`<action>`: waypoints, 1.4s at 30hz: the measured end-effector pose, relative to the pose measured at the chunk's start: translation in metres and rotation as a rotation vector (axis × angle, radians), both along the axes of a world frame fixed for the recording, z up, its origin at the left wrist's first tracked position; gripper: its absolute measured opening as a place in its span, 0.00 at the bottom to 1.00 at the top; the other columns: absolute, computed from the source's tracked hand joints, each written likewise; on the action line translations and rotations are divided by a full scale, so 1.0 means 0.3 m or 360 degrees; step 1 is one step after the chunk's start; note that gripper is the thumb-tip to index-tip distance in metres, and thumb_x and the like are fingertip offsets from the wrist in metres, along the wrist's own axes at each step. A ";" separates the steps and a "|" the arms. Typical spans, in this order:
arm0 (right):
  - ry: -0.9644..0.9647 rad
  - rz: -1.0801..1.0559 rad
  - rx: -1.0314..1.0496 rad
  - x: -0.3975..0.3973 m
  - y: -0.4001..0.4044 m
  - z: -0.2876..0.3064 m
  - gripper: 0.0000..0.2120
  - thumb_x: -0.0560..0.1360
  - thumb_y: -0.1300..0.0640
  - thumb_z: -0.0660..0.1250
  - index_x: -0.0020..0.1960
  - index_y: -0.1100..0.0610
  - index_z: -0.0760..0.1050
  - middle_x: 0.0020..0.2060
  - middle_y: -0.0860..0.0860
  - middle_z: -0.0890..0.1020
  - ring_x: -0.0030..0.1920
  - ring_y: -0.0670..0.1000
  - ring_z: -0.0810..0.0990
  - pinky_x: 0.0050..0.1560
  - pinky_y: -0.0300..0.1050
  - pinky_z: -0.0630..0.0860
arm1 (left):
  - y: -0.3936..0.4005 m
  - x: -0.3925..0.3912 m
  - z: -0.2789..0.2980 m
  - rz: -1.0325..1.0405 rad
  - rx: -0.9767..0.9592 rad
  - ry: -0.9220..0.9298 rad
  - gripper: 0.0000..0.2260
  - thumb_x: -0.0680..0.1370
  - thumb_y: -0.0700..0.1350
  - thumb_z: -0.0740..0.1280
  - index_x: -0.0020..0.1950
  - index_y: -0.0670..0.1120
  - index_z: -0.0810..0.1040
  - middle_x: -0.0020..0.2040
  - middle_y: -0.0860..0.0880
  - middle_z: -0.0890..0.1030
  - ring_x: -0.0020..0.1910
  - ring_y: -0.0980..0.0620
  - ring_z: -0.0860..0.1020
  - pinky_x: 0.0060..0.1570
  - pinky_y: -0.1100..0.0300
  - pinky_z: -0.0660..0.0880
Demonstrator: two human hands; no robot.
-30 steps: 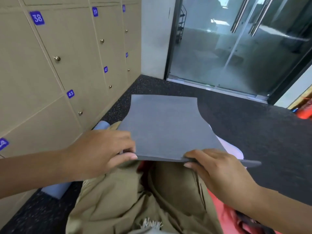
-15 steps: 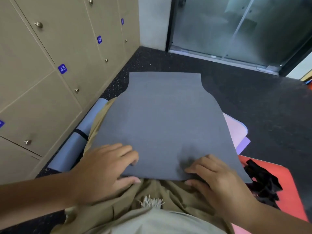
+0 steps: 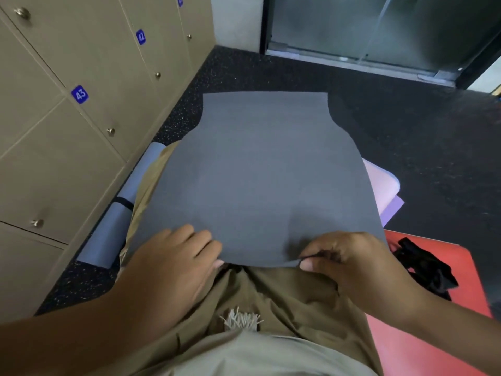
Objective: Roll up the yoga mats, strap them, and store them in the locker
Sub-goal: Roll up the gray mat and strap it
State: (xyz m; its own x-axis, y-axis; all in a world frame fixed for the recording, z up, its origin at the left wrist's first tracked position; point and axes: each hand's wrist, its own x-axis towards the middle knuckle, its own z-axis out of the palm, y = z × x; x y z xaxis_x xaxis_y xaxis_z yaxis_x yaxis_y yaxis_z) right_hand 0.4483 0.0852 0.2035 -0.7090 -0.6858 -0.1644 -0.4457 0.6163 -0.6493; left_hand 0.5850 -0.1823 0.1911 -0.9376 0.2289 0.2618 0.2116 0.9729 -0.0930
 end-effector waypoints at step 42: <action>0.0796 0.1009 -0.0589 -0.264 -0.061 -0.145 0.10 0.84 0.59 0.56 0.57 0.56 0.76 0.50 0.53 0.77 0.45 0.56 0.78 0.44 0.44 0.73 | -0.218 -0.254 -0.063 -0.0443 0.1050 -0.0622 0.11 0.86 0.52 0.55 0.64 0.59 0.75 0.54 0.58 0.69 0.40 0.56 0.72 0.36 0.53 0.73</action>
State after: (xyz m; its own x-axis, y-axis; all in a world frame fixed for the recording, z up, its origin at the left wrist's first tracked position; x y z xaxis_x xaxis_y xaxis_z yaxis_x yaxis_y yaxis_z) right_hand 0.3692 0.0671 0.1600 -0.1073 -0.9216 0.3729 -0.9168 -0.0533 -0.3957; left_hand 0.5087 -0.2476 0.1722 -0.9206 0.3801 0.0899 0.3523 0.7085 0.6115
